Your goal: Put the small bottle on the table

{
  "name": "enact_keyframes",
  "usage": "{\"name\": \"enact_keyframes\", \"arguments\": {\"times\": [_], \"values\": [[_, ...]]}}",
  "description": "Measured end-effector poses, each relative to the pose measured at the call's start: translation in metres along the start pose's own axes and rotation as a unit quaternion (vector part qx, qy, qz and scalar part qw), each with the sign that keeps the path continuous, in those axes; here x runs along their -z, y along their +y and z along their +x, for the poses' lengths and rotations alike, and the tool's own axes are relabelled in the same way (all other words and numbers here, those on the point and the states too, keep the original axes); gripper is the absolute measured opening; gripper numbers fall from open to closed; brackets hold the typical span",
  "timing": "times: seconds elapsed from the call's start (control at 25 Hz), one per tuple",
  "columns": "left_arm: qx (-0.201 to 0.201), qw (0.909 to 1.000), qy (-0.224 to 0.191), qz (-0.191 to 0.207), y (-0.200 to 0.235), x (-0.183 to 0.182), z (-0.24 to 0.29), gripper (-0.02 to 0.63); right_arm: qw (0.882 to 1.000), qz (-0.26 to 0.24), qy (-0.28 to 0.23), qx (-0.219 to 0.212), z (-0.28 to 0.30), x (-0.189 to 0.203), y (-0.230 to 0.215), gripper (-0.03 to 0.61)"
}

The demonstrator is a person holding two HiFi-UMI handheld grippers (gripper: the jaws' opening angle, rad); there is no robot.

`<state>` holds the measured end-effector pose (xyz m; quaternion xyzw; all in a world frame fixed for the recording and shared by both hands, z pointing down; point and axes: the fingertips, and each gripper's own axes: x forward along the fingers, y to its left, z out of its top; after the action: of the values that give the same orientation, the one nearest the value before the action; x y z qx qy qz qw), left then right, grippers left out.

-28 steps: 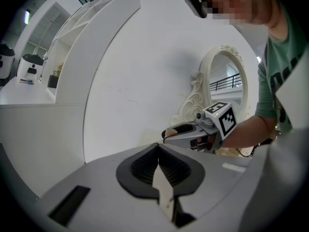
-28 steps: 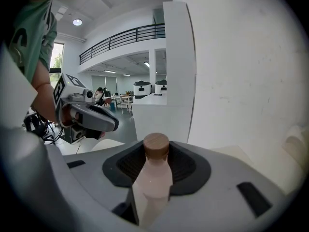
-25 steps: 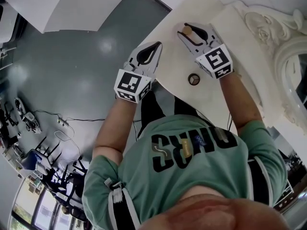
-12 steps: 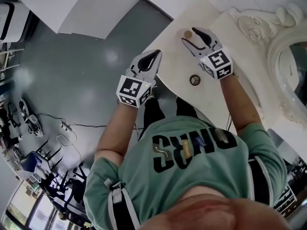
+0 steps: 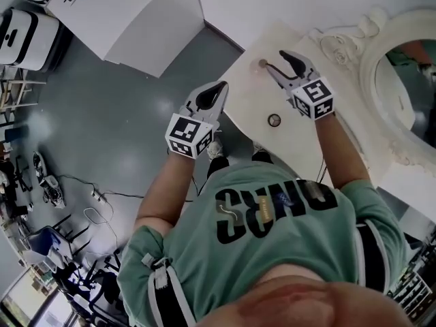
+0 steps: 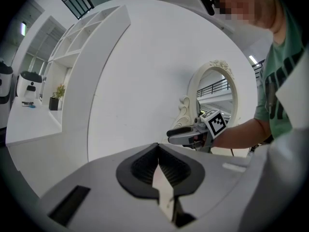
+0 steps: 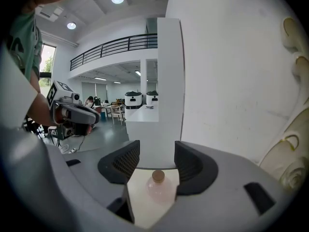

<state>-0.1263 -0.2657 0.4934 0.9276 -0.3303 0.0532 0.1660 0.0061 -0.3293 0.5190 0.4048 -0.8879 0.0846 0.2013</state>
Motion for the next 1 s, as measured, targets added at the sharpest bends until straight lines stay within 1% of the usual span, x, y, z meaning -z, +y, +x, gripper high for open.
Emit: {"name": "enact_keyframes", "arguments": {"times": [0.12, 0.28, 0.44, 0.6, 0.8, 1.0], "values": [[0.007, 0.9999, -0.008, 0.005, -0.006, -0.021, -0.015, 0.011, 1.000, 0.013, -0.014, 0.003, -0.018, -0.022, 0.007, 0.209], [0.026, 0.9995, -0.017, 0.012, -0.012, -0.048, -0.038, 0.011, 0.999, 0.017, -0.030, 0.006, -0.040, -0.057, 0.019, 0.185], [0.049, 0.9983, -0.021, 0.026, -0.014, -0.069, -0.057, 0.011, 0.998, 0.020, -0.049, 0.024, -0.064, -0.091, 0.025, 0.139], [0.072, 0.9965, -0.024, 0.035, -0.013, -0.086, -0.077, 0.011, 0.996, 0.034, -0.069, 0.044, -0.087, -0.115, 0.037, 0.091], [0.093, 0.9950, -0.023, 0.028, -0.009, -0.095, -0.094, 0.011, 0.993, 0.055, -0.087, 0.061, -0.113, -0.126, 0.051, 0.037], [0.095, 0.9948, -0.022, 0.031, -0.029, -0.097, -0.078, 0.011, 0.992, 0.059, -0.103, 0.051, -0.146, -0.124, 0.043, 0.002]]}}
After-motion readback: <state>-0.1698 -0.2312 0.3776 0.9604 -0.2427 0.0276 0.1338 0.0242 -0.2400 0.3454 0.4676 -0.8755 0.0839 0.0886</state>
